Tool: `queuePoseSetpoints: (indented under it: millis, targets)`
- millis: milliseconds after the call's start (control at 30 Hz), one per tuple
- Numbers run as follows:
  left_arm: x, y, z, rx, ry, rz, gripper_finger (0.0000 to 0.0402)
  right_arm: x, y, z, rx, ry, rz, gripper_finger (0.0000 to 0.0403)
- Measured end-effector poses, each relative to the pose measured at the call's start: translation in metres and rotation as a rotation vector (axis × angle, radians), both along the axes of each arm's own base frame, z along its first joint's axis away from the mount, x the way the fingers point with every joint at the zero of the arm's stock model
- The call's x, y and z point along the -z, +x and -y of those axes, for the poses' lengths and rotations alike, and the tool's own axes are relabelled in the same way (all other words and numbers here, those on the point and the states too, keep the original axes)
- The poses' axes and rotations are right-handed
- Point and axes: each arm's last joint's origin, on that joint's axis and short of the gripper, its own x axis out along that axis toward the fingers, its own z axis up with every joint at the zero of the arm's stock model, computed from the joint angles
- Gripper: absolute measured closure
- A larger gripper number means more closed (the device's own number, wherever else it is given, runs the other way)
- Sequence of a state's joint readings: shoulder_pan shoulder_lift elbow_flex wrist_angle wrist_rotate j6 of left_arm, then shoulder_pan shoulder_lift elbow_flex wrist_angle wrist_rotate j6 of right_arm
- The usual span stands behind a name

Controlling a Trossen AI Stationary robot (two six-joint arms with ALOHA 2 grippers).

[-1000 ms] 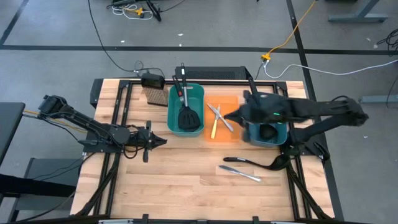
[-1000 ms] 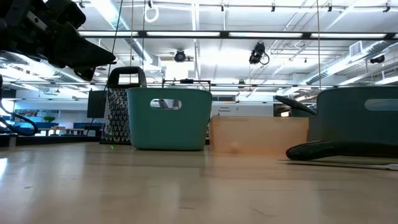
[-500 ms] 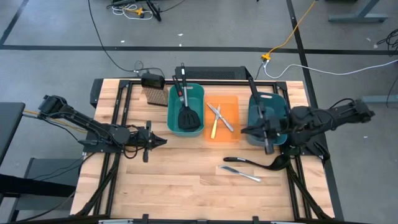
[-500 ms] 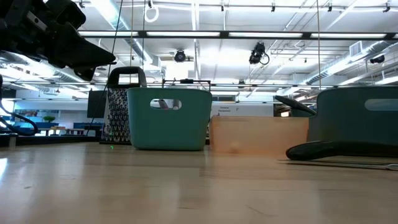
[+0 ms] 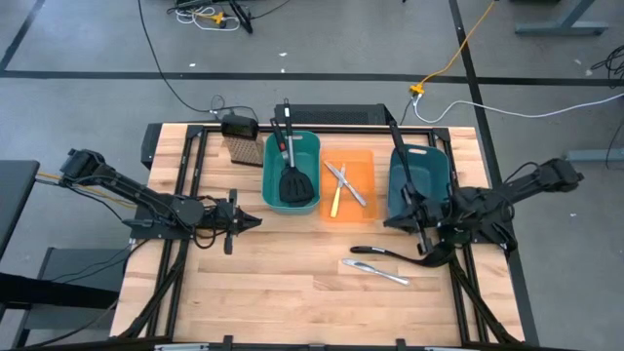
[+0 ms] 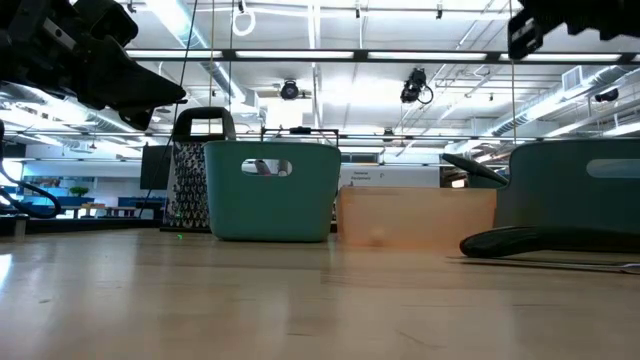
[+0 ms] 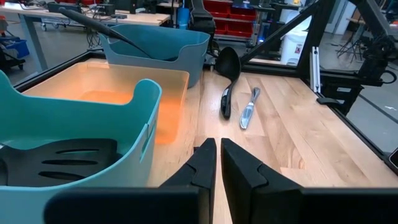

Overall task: Pick & Place Kitchen Items
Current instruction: Put the black serving spoon into the blue bin

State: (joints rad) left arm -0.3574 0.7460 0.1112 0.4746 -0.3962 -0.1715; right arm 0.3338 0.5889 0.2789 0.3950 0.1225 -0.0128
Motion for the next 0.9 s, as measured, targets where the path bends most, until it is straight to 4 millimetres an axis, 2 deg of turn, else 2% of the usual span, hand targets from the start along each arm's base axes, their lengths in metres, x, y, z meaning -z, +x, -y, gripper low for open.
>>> queuePoseSetpoints:
  millis: [200, 433, 567, 733, 900]
  targets:
    - [0.0, 0.0, 0.0, -0.003, 0.0, 0.001, 0.0372, 0.017, -0.002, -0.004, -0.002, 0.021, -0.073, 0.0396]
    - [0.0, 0.0, 0.0, -0.002, 0.001, 0.001, 0.0372, 0.035, 0.001, -0.01, 0.037, 0.062, -0.247, 0.039]
    - [0.0, 0.0, 0.0, -0.002, 0.001, 0.0, 0.0372, 0.038, 0.003, -0.014, 0.046, 0.052, -0.267, 0.0387]
    - [0.0, 0.0, 0.0, -0.002, 0.001, 0.0, 0.0372, 0.024, 0.013, -0.021, 0.107, 0.028, -0.3, 0.0385]
    - [0.0, 0.0, 0.0, -0.002, 0.001, 0.0, 0.0372, 0.0, 0.033, -0.033, 0.221, -0.048, -0.571, 0.0374]
